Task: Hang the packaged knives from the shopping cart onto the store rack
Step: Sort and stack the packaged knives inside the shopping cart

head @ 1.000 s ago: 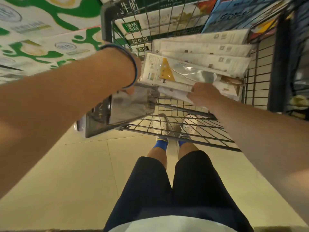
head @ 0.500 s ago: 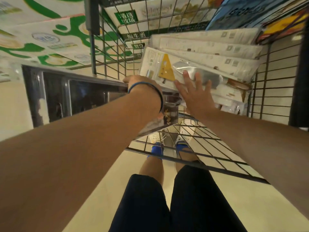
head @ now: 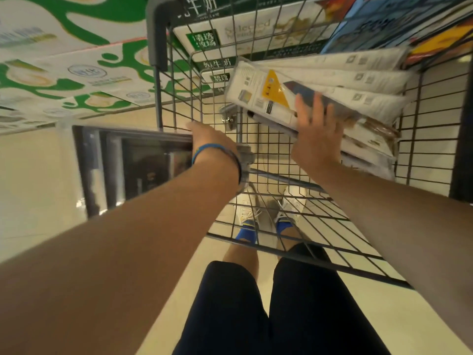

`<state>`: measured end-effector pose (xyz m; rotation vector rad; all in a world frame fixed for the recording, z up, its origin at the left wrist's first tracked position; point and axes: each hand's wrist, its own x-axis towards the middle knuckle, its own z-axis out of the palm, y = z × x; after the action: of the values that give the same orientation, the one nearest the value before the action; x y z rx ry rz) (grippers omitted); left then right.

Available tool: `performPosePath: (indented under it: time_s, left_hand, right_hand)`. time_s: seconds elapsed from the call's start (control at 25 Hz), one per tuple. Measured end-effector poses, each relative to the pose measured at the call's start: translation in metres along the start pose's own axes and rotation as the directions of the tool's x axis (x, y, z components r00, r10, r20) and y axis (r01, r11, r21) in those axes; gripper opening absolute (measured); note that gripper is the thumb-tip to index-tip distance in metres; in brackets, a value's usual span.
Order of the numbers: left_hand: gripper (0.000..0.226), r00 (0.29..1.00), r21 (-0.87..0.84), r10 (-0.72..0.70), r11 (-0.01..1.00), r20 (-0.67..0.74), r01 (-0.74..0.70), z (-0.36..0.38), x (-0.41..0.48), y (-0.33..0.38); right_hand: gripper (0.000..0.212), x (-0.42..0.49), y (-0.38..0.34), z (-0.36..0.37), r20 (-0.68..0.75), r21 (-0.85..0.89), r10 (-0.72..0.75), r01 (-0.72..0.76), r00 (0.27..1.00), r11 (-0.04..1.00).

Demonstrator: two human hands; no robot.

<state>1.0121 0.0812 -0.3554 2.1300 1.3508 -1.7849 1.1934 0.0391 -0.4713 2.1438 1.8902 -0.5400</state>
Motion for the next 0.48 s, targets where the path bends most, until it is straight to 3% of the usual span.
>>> performPosePath:
  time_s: [0.08,0.2,0.32,0.4,0.48]
  left_hand:
    - [0.057,1.0,0.007,0.016,1.0,-0.026,-0.016,0.003,0.007,0.014]
    - [0.057,0.999,-0.043,-0.003,0.999,-0.034,0.001,0.0,0.016,0.026]
    - [0.055,0.967,-0.167,0.117,0.973,-0.226,-0.157,-0.006,0.019,0.036]
    - [0.045,0.924,-0.343,0.175,0.892,-0.341,-0.296,-0.013,0.019,0.048]
    - [0.044,0.941,-0.603,0.136,0.737,-0.311,-0.306,-0.018,0.016,0.061]
  right_hand:
    - [0.102,0.008,-0.003,-0.011,-0.01,0.09,0.078,-0.077,0.997,0.993]
    - [0.089,0.008,-0.003,-0.023,-0.043,0.159,0.085,-0.078,0.995,0.984]
    - [0.062,0.019,0.007,-0.045,-0.025,0.286,0.136,-0.123,0.99,0.95]
    - [0.038,0.037,0.015,-0.059,0.1,0.355,0.238,-0.258,0.966,0.899]
    - [0.021,0.05,0.02,-0.067,0.122,0.301,0.296,-0.32,0.947,0.899]
